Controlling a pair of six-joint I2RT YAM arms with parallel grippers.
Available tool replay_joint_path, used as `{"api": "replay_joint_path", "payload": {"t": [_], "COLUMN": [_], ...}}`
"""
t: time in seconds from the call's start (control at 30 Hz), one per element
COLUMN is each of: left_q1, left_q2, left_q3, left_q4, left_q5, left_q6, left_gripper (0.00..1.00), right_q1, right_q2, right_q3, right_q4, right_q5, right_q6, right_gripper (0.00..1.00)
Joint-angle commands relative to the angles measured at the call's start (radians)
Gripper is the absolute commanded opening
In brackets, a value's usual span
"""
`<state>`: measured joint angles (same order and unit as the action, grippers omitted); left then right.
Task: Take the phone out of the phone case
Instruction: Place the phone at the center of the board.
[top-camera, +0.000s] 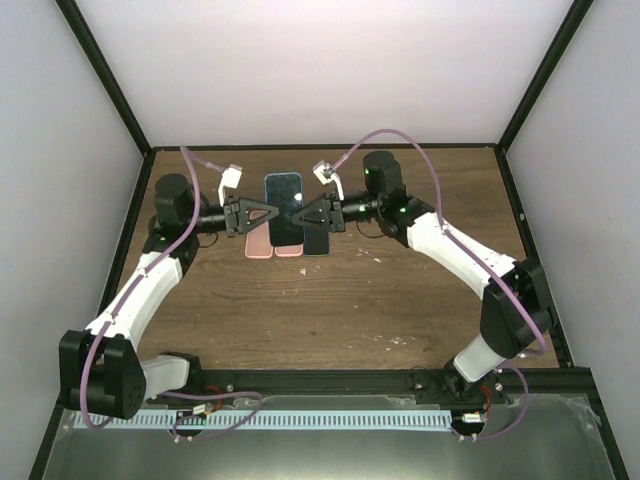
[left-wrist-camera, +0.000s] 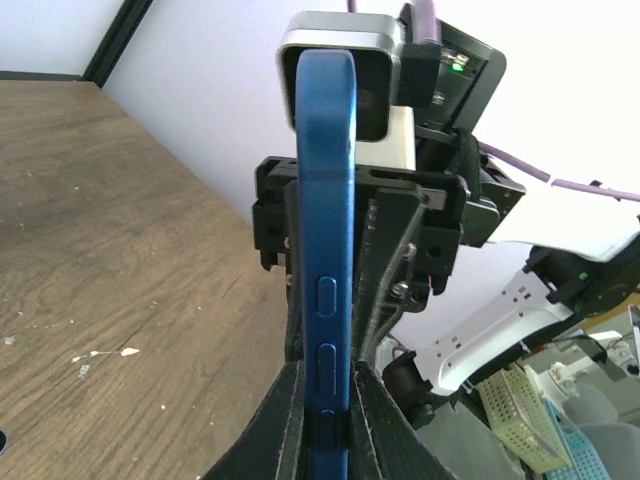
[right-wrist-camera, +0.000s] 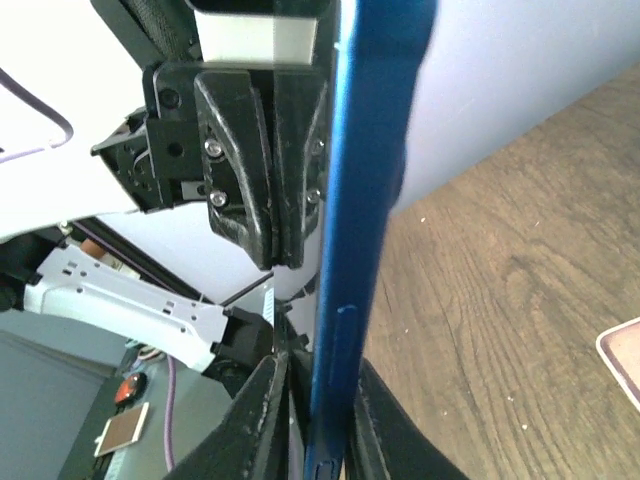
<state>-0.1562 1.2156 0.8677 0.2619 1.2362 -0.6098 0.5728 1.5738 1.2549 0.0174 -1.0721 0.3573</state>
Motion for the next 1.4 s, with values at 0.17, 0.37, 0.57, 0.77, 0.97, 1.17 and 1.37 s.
{"api": "replay_joint_path", "payload": {"t": [0.17,0.37,0.57,0.77,0.97,1.17,1.37], "left_q1": [-0.008,0.005,0.019,0.018,0.019,0.019,0.021], "left_q2": [-0.033,-0.052,-0.065,-0.057,-0.042,-0.036,-0.03], "left_q3": [0.04,0.089,0.083,0.081,0.08,0.072,0.065], "left_q4": [-0.08,-0.299,-0.353,-0.35,-0.345,-0.341,-0.337], "left_q5": [-0.068,-0.174,-0.249,-0.255,-0.254,-0.261,-0.261], "left_q6": [0.115,0.282,0.321,0.324,0.324,0.321,0.32], "left_gripper": [0.16,0.72,1.0,1.0,1.0,1.0,1.0], "right_q1": [-0.011,-0.09,-0.189,-0.286,-0.35,-0.385,-0.404], "right_q2": [-0.052,-0.046,-0.005,0.092,0.25,0.401,0.523], "right_q3": [-0.044,-0.078,-0.094,-0.055,0.038,0.154,0.264], "right_q4": [0.085,-0.027,-0.225,-0.388,-0.531,-0.64,-0.712], "right_q5": [-0.044,-0.024,0.037,0.043,0.045,0.058,0.039], "right_q6": [0.067,-0.031,-0.229,-0.334,-0.379,-0.394,-0.392], "right_gripper": [0.01,0.01,0.01,0.01,0.01,0.01,0.03]}}
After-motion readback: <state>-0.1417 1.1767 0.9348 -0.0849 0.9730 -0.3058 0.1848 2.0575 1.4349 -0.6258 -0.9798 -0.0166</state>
